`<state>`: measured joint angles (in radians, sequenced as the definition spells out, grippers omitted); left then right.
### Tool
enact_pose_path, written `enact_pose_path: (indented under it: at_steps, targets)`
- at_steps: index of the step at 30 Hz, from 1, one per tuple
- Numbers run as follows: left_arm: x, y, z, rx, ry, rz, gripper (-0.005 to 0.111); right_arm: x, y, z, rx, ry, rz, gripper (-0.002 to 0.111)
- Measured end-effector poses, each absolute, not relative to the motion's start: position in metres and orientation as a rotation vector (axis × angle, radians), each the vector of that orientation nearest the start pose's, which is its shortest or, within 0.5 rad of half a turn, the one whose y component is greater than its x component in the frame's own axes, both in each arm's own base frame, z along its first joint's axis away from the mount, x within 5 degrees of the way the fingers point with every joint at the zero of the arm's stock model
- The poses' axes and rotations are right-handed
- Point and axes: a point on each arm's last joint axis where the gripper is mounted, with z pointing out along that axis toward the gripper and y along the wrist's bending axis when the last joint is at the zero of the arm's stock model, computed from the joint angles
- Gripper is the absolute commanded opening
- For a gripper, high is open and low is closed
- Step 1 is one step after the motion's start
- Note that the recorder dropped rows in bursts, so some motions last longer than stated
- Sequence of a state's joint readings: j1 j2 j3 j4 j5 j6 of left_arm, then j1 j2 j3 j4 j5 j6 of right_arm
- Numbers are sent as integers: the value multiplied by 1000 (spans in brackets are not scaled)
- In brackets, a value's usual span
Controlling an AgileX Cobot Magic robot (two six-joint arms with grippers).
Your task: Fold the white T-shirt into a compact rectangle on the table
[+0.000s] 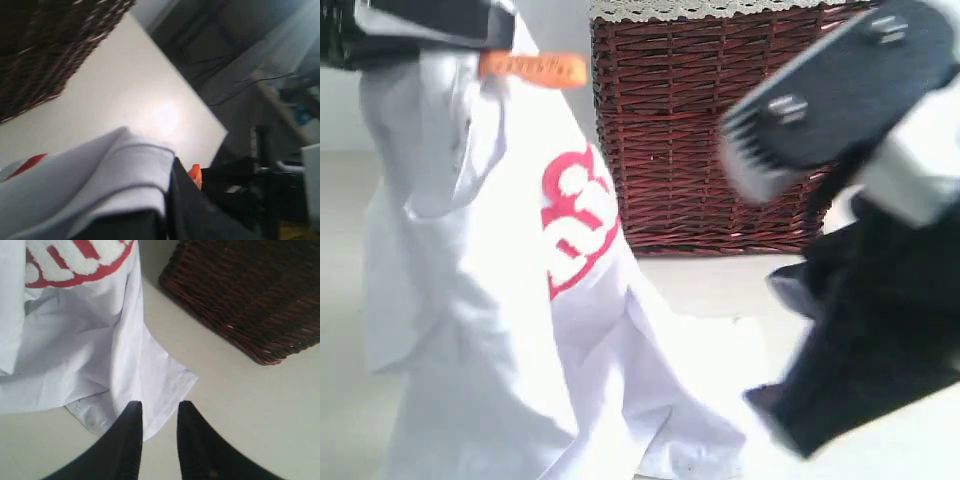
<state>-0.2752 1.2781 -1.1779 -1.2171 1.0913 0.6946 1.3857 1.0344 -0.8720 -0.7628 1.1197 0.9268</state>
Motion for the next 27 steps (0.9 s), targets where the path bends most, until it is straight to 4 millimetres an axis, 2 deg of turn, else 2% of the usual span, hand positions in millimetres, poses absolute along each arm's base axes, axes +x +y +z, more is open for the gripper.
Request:
enact_pose_path:
  at_steps: [4, 7, 9, 11, 14, 16, 19, 23, 27]
  targets:
    - [207, -163, 427, 759, 1880, -1577, 0, 78, 101, 341, -641, 2124, 201, 23]
    - [190, -177, 453, 855, 1753, -1674, 0, 72, 67, 347, -561, 2085, 299, 23]
    - [179, -185, 470, 908, 1677, -1695, 0, 69, 51, 347, -524, 2085, 327, 23]
    - [173, -192, 480, 933, 1626, -1693, 0, 67, 44, 346, -523, 2097, 341, 23]
    - [170, -200, 482, 981, 1605, -1699, 0, 64, 43, 342, -556, 2124, 353, 23]
    - [170, -201, 475, 1051, 1643, -1632, 0, 62, 44, 339, -577, 2141, 357, 23]
    - [175, -193, 455, 1155, 1812, -1357, 0, 62, 46, 333, -600, 2156, 339, 23]
    - [197, -161, 408, 1117, 2156, -921, 0, 62, 49, 326, -623, 2166, 326, 23]
    - [229, -116, 353, 896, 2485, -573, 0, 62, 52, 326, -638, 2157, 336, 23]
